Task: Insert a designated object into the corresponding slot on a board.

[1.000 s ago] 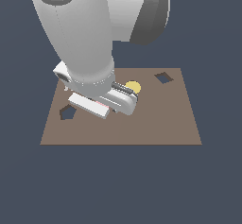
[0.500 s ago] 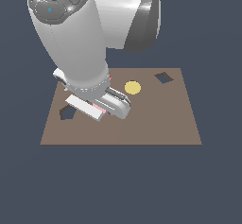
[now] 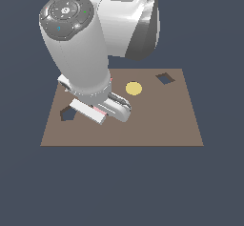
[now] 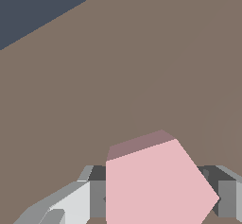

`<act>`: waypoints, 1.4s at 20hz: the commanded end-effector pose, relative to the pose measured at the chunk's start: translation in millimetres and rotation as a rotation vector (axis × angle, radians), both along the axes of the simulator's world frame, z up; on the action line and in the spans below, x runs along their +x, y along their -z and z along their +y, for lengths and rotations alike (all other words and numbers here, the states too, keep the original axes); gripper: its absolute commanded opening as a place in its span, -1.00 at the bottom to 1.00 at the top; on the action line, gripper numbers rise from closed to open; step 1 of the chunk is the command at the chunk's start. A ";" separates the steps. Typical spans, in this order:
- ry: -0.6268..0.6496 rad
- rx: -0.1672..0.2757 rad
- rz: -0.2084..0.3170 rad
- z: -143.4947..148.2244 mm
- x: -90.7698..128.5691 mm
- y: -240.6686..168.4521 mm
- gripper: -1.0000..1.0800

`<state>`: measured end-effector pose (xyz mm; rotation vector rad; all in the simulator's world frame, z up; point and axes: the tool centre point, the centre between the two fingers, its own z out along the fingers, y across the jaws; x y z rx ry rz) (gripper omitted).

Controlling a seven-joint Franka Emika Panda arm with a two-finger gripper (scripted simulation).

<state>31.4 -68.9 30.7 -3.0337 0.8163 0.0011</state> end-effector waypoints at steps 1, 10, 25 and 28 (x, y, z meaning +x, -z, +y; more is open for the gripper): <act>0.001 0.000 -0.001 -0.3 0.2 0.8 -1.00; 0.000 0.000 -0.001 0.4 0.3 0.0 -1.00; -0.150 0.001 -0.001 -9.4 -6.7 -1.1 -1.00; -0.215 0.001 -0.001 -14.1 -9.3 -1.5 -1.00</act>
